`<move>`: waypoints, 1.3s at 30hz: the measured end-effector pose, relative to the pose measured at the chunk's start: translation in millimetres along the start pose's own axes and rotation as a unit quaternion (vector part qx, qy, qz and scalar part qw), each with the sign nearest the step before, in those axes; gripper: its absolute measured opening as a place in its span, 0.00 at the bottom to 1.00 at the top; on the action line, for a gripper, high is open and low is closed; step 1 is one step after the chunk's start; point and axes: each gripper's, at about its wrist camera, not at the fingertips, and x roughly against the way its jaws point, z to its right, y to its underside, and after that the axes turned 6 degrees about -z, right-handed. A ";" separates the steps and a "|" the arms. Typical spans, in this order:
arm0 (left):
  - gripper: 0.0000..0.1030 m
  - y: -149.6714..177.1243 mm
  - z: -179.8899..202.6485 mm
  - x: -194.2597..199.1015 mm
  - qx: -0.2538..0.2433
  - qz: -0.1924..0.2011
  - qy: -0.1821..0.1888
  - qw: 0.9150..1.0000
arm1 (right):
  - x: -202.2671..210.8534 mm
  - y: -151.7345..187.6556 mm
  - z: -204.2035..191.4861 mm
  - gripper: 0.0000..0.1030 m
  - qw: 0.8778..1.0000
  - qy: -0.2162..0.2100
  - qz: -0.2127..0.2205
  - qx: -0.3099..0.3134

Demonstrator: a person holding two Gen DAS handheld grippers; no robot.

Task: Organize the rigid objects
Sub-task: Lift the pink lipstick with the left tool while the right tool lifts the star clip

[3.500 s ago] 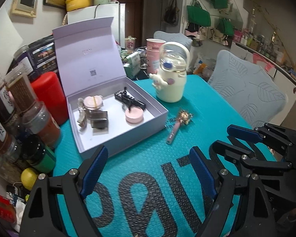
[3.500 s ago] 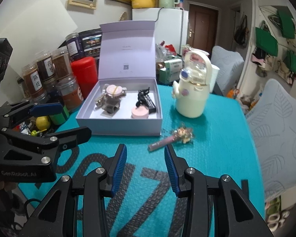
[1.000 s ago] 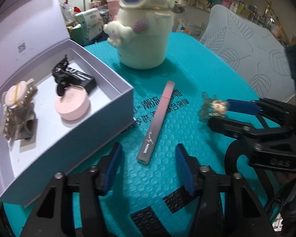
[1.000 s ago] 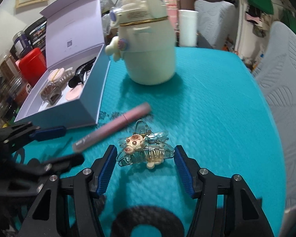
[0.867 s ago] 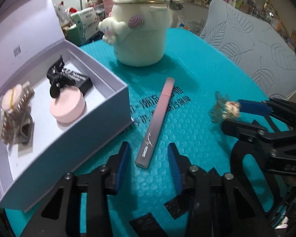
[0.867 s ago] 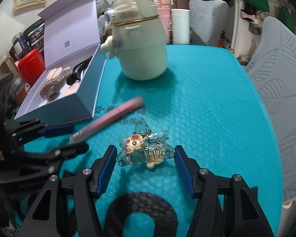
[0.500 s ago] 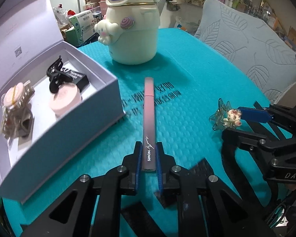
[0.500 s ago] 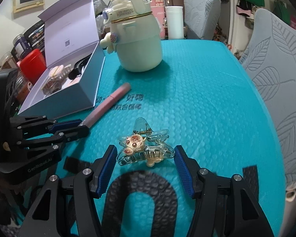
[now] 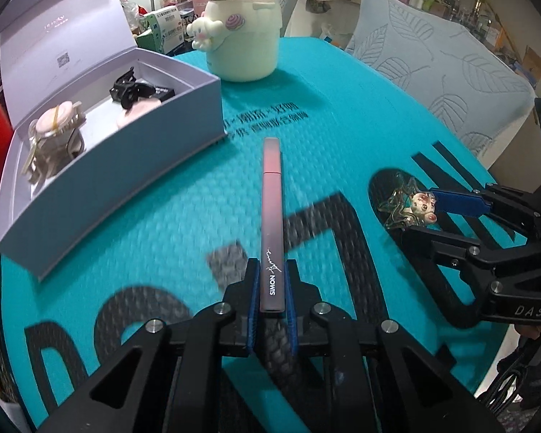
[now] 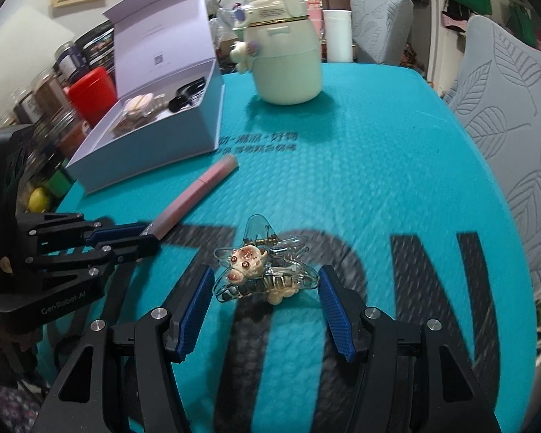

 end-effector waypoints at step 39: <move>0.14 -25.1 7.4 -17.5 -0.010 0.040 -0.025 0.999 | -5.4 16.7 -14.3 0.71 1.000 0.001 -0.005 -0.002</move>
